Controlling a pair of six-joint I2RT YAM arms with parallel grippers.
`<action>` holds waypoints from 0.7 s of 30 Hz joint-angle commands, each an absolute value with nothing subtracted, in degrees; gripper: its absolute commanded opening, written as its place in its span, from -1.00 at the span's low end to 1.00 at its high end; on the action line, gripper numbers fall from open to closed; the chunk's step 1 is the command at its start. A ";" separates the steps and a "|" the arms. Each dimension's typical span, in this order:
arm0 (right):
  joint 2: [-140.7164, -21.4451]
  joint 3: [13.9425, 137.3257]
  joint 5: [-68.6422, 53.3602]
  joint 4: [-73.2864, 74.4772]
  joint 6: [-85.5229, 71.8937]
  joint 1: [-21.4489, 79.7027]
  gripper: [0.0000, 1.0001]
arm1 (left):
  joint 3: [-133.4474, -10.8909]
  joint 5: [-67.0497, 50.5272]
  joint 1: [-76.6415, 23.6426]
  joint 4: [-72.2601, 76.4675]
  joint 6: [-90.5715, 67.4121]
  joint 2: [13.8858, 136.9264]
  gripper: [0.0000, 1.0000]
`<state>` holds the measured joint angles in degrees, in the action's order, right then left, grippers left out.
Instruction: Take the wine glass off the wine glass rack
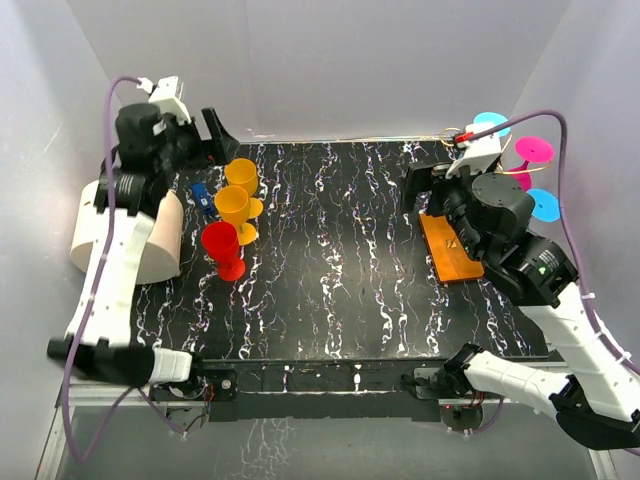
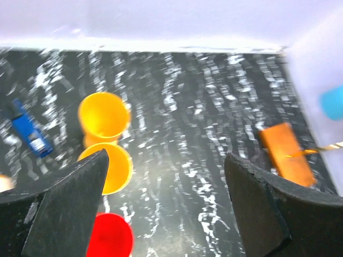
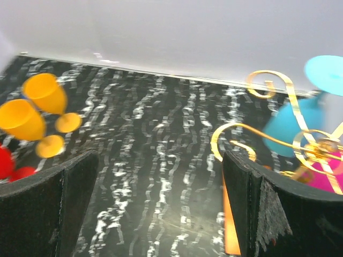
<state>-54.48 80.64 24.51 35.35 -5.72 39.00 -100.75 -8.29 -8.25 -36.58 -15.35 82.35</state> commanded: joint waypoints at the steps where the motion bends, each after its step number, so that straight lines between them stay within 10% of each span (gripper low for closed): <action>1: -55.36 87.36 40.26 40.38 0.11 38.99 0.96 | -85.86 -25.77 -8.69 -13.45 -17.07 71.67 0.81; 12: -72.16 102.73 61.45 41.74 6.45 38.23 0.76 | -71.25 -27.42 -11.16 -2.09 -11.28 59.68 0.95; 21: -88.13 117.95 55.54 43.85 6.50 27.00 0.49 | -63.90 -32.90 -11.16 3.92 -14.31 57.27 0.97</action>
<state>-84.53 111.35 55.79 43.86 5.78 31.11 -65.69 -28.84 -11.00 -0.99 -14.06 59.31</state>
